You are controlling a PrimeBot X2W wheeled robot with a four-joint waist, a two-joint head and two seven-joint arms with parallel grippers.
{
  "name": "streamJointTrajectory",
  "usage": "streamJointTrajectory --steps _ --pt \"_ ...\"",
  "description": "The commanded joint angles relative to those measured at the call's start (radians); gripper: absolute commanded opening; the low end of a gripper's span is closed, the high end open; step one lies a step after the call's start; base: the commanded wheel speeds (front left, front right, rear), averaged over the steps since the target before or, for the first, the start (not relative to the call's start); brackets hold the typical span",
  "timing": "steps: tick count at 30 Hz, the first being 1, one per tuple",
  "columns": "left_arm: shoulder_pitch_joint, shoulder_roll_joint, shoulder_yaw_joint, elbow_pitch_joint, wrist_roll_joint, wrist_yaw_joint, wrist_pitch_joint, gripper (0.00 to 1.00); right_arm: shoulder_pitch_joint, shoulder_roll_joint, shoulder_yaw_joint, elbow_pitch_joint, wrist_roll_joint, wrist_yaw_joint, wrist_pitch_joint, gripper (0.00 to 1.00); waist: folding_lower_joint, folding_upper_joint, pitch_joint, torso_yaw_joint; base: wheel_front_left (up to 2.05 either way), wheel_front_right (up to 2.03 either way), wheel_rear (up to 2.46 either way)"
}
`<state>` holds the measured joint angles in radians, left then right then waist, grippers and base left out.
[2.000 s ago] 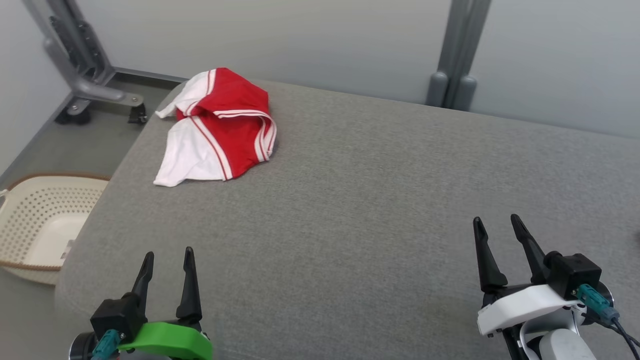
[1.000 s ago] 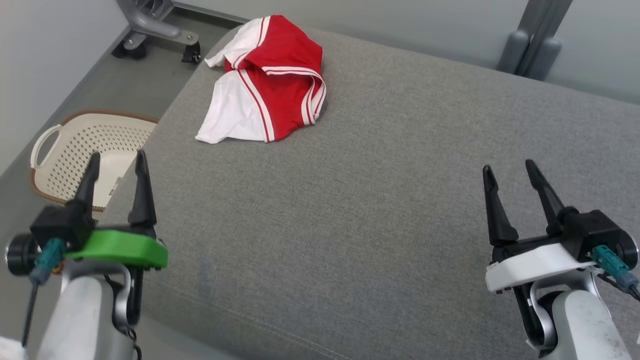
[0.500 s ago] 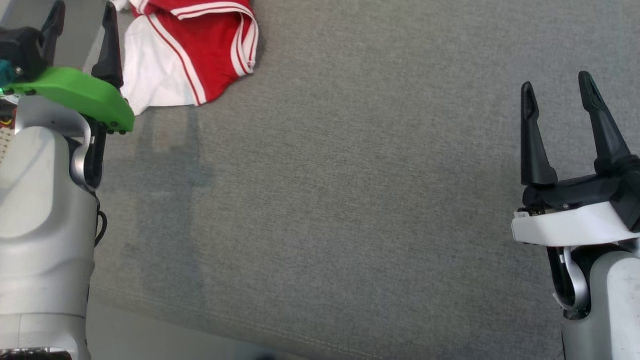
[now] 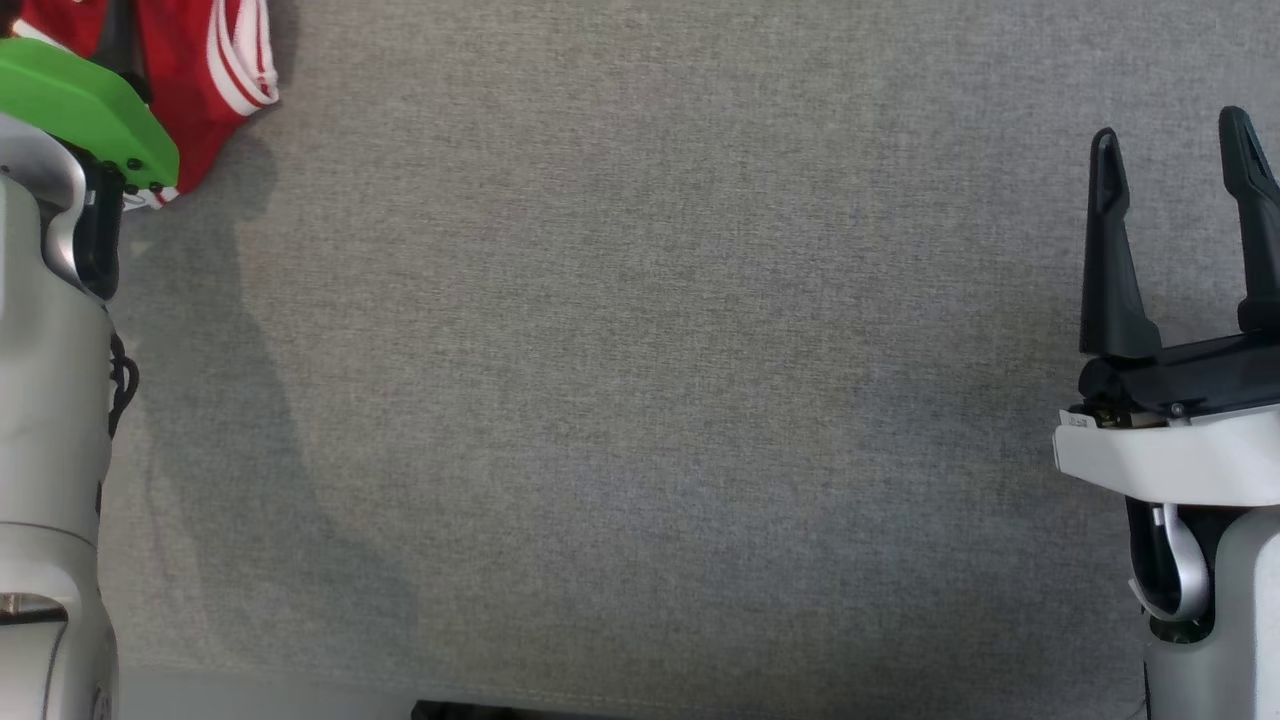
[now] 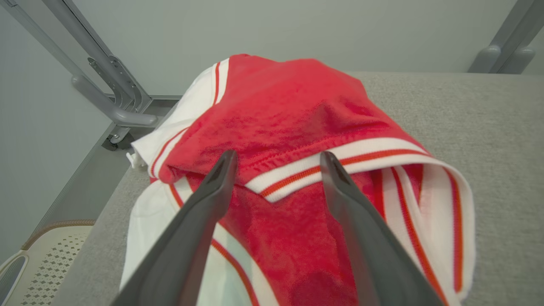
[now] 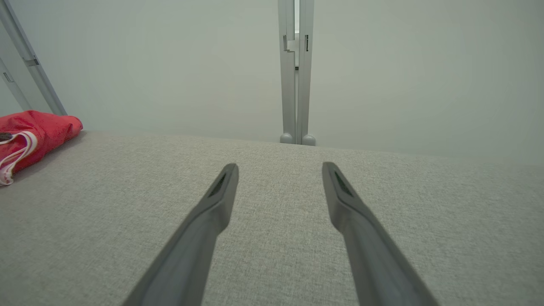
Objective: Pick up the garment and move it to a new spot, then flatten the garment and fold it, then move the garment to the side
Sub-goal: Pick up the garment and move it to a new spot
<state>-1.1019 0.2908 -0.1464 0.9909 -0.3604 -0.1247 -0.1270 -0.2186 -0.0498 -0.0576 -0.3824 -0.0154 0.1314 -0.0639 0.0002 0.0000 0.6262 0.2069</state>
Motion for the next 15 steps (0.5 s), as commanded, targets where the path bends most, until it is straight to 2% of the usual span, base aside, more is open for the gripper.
streamJointTrajectory --steps 1,5,6,7,8,9,15 --pt "-0.026 0.01 0.004 0.018 -0.004 -0.005 0.003 1.0 -0.01 -0.001 -0.001 -0.001 0.005 -0.002 -0.01 1.0 -0.0002 0.0 0.065 -0.063 0.0 0.0 0.0" --pt "-0.047 0.021 -0.003 0.082 -0.013 -0.005 0.029 1.0 -0.015 -0.001 0.001 0.015 0.015 -0.002 -0.022 1.0 -0.0002 0.0 0.07 -0.076 0.0 0.0 0.0" --pt "-0.05 0.022 -0.006 0.098 -0.015 -0.006 0.035 0.71 -0.017 -0.002 0.001 0.019 0.018 -0.002 -0.024 1.0 -0.0002 0.0 0.069 -0.079 0.0 0.0 0.0" --pt "-0.052 0.024 -0.008 0.11 -0.016 -0.006 0.04 0.48 -0.019 -0.001 0.002 0.022 0.021 -0.002 -0.026 1.0 -0.0002 0.0 0.069 -0.081 0.0 0.0 0.0" --pt "-0.052 0.024 -0.01 0.123 -0.018 -0.006 0.045 0.2 -0.02 -0.002 0.002 0.026 0.023 -0.002 -0.027 1.0 -0.0002 0.0 0.067 -0.084 0.0 0.0 0.0" --pt "-0.052 0.025 -0.013 0.132 -0.018 -0.006 0.043 0.0 -0.02 -0.001 0.002 0.029 0.023 -0.002 -0.029 1.0 -0.0002 0.0 0.066 -0.086 0.0 0.0 0.0" --pt "-0.068 0.038 -0.046 0.152 -0.006 -0.008 0.006 0.0 -0.031 -0.002 -0.004 0.056 0.037 -0.002 -0.051 1.0 -0.0002 0.0 0.033 -0.088 0.0 0.0 0.0"
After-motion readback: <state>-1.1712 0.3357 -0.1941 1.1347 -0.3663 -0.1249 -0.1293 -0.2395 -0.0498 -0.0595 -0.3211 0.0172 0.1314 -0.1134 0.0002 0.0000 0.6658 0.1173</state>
